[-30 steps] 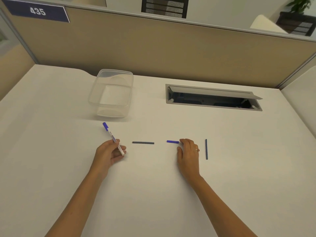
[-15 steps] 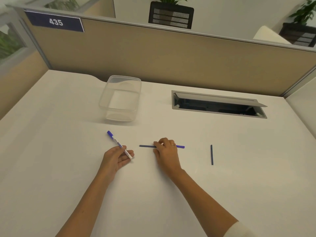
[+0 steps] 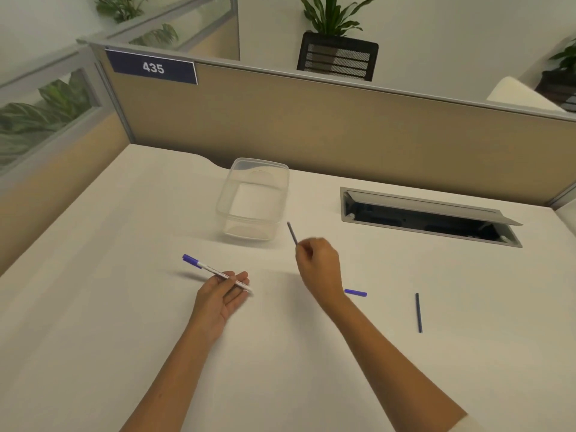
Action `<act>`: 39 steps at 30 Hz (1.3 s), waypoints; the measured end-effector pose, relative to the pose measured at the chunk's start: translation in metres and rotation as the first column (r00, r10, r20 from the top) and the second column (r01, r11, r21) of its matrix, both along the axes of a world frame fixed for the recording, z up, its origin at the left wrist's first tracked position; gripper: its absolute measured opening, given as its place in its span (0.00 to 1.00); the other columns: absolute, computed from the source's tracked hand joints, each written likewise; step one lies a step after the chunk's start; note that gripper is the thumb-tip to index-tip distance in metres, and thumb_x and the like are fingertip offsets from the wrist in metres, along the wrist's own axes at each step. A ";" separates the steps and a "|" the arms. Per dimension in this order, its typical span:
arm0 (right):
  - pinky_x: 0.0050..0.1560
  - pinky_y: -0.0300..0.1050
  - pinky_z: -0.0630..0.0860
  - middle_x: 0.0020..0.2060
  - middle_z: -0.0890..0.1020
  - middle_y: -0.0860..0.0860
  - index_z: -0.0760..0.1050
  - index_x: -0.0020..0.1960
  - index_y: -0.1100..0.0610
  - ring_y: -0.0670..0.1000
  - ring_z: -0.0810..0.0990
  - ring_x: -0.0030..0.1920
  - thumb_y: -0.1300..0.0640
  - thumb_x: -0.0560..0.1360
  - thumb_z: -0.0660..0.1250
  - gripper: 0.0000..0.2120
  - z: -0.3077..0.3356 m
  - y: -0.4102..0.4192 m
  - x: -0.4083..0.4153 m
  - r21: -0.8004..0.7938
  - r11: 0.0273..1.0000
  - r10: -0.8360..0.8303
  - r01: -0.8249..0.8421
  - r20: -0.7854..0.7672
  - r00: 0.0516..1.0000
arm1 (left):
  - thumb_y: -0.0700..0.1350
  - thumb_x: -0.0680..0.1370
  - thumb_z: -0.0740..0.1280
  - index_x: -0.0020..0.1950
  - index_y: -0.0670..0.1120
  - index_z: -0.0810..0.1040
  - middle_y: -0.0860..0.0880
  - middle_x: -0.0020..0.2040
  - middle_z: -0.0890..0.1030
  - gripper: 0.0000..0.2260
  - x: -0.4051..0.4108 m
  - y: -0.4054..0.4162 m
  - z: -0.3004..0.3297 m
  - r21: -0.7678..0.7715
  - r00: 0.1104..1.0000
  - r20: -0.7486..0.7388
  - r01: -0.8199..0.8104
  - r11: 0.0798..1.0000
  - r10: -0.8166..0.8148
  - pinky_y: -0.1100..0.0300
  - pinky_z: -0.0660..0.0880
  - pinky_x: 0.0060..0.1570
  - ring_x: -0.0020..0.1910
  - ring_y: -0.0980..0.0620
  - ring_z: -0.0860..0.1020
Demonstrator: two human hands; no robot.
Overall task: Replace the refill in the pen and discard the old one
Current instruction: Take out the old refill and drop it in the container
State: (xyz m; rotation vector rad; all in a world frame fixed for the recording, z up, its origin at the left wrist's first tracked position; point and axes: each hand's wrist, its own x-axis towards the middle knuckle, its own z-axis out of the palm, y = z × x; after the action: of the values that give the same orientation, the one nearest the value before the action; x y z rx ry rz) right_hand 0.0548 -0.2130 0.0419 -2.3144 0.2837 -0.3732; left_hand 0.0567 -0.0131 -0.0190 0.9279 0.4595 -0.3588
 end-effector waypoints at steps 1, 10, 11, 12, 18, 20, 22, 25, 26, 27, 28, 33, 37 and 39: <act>0.39 0.40 0.68 0.38 0.81 0.56 0.78 0.41 0.61 0.52 0.76 0.38 0.63 0.73 0.62 0.06 0.014 0.003 0.013 0.014 1.000 0.009 -0.010 0.020 1.000 | 0.35 0.77 0.63 0.48 0.42 0.74 0.41 0.49 0.85 0.04 0.005 0.004 0.000 0.000 1.000 0.003 -0.016 1.000 0.016 0.54 0.82 0.42 0.46 0.47 0.85; 0.30 0.45 0.69 0.25 0.77 0.63 0.72 0.28 0.68 0.61 0.76 0.27 0.67 0.67 0.61 0.10 0.062 0.039 0.158 0.026 0.999 0.024 -0.020 -0.141 0.990 | 0.34 0.78 0.61 0.51 0.40 0.74 0.40 0.52 0.82 0.05 0.029 0.014 0.001 -0.046 0.994 -0.004 -0.110 0.993 0.110 0.60 0.81 0.44 0.51 0.46 0.81; 0.31 0.46 0.74 0.31 0.81 0.65 0.75 0.32 0.71 0.62 0.80 0.32 0.67 0.67 0.62 0.09 0.057 0.043 0.173 0.029 0.999 0.030 -0.025 -0.185 0.982 | 0.34 0.78 0.61 0.52 0.40 0.74 0.40 0.52 0.82 0.05 0.030 0.013 -0.001 -0.050 0.993 -0.001 -0.120 0.991 0.121 0.60 0.81 0.44 0.51 0.47 0.81; 0.31 0.45 0.75 0.35 0.83 0.65 0.76 0.34 0.71 0.61 0.81 0.34 0.66 0.67 0.62 0.08 0.050 0.046 0.186 0.024 0.999 0.035 -0.030 -0.230 0.973 | 0.34 0.78 0.61 0.53 0.40 0.74 0.41 0.52 0.82 0.06 0.030 0.013 -0.003 -0.051 0.992 0.002 -0.128 0.990 0.129 0.60 0.81 0.45 0.51 0.47 0.81; 0.22 0.38 0.65 0.29 0.80 0.56 0.63 0.28 0.57 0.54 0.76 0.29 0.68 0.69 0.65 0.15 0.001 0.054 0.229 -0.068 0.997 0.017 -0.048 -0.406 0.914 | 0.35 0.78 0.62 0.53 0.39 0.74 0.42 0.49 0.86 0.06 0.031 0.015 -0.015 -0.069 0.991 0.025 -0.130 0.989 0.132 0.59 0.81 0.46 0.49 0.48 0.84; 0.21 0.39 0.62 0.25 0.73 0.52 0.63 0.28 0.57 0.53 0.73 0.27 0.68 0.68 0.66 0.16 -0.008 0.055 0.234 -0.122 0.990 0.003 -0.067 -0.467 0.884 | 0.34 0.77 0.62 0.54 0.39 0.74 0.42 0.49 0.86 0.06 0.032 0.017 -0.018 -0.077 0.991 0.033 -0.128 0.989 0.131 0.58 0.81 0.48 0.51 0.48 0.84; 0.20 0.39 0.58 0.24 0.69 0.52 0.61 0.27 0.57 0.50 0.67 0.24 0.68 0.68 0.66 0.18 -0.011 0.056 0.234 -0.203 0.973 -0.003 -0.114 -0.501 0.865 | 0.35 0.77 0.62 0.54 0.39 0.74 0.42 0.50 0.85 0.07 0.030 0.017 -0.018 -0.088 0.991 0.040 -0.122 0.989 0.126 0.57 0.80 0.49 0.52 0.47 0.83; 0.21 0.39 0.56 0.24 0.66 0.52 0.59 0.26 0.57 0.50 0.65 0.25 0.68 0.69 0.67 0.20 -0.016 0.058 0.236 -0.265 0.952 -0.004 -0.156 -0.518 0.856 | 0.35 0.77 0.63 0.55 0.39 0.74 0.42 0.50 0.85 0.07 0.031 0.018 -0.020 -0.095 0.991 0.046 -0.119 0.988 0.124 0.58 0.80 0.49 0.52 0.47 0.83; 0.22 0.39 0.57 0.25 0.66 0.52 0.59 0.27 0.57 0.52 0.67 0.27 0.67 0.69 0.68 0.21 -0.016 0.057 0.237 -0.271 0.949 -0.004 -0.159 -0.516 0.856 | 0.35 0.77 0.63 0.55 0.39 0.74 0.42 0.51 0.85 0.08 0.031 0.018 -0.020 -0.093 0.991 0.048 -0.117 0.989 0.122 0.58 0.80 0.48 0.52 0.47 0.83; 0.22 0.39 0.57 0.26 0.66 0.52 0.59 0.27 0.57 0.54 0.69 0.30 0.67 0.69 0.68 0.21 -0.015 0.056 0.237 -0.273 0.949 -0.004 -0.156 -0.505 0.863 | 0.35 0.77 0.63 0.55 0.39 0.74 0.42 0.51 0.85 0.08 0.031 0.018 -0.021 -0.090 0.992 0.050 -0.115 0.989 0.120 0.58 0.80 0.48 0.52 0.47 0.83; 0.22 0.39 0.58 0.26 0.67 0.52 0.59 0.27 0.57 0.55 0.71 0.34 0.67 0.69 0.69 0.21 -0.012 0.055 0.238 -0.271 0.951 -0.003 -0.149 -0.489 0.872 | 0.35 0.77 0.63 0.55 0.39 0.74 0.42 0.51 0.85 0.07 0.031 0.019 -0.021 -0.085 0.992 0.053 -0.113 0.990 0.118 0.59 0.80 0.48 0.52 0.47 0.83; 0.24 0.39 0.57 0.24 0.66 0.53 0.59 0.25 0.58 0.50 0.63 0.25 0.66 0.72 0.63 0.20 0.017 0.043 0.225 -0.150 0.988 -0.060 0.025 -0.238 0.969 | 0.36 0.77 0.63 0.55 0.39 0.75 0.42 0.52 0.85 0.07 0.030 0.017 -0.020 -0.015 0.994 0.078 -0.077 0.997 0.078 0.59 0.81 0.48 0.53 0.46 0.83; 0.27 0.42 0.60 0.25 0.73 0.58 0.69 0.28 0.63 0.51 0.65 0.24 0.63 0.73 0.62 0.15 0.046 0.017 0.186 -0.059 0.995 -0.078 0.082 0.066 0.995 | 0.36 0.78 0.63 0.59 0.40 0.71 0.39 0.52 0.84 0.10 0.027 0.010 -0.013 0.065 0.993 0.110 -0.052 0.996 0.045 0.60 0.81 0.43 0.54 0.45 0.82; 0.28 0.45 0.60 0.25 0.75 0.59 0.71 0.30 0.66 0.52 0.66 0.26 0.61 0.74 0.63 0.15 0.050 -0.003 0.159 -0.060 0.993 -0.096 0.106 0.148 0.984 | 0.36 0.78 0.62 0.60 0.39 0.70 0.38 0.53 0.83 0.11 0.024 0.009 -0.008 0.093 0.993 0.112 -0.043 0.995 0.033 0.60 0.81 0.43 0.55 0.43 0.81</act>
State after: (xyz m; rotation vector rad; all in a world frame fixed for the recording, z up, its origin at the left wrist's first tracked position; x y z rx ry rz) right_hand 0.2142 -0.2159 0.0924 -2.3306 0.3221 -0.6075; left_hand 0.0805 -0.0045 -0.0273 1.0252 0.3951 -0.2513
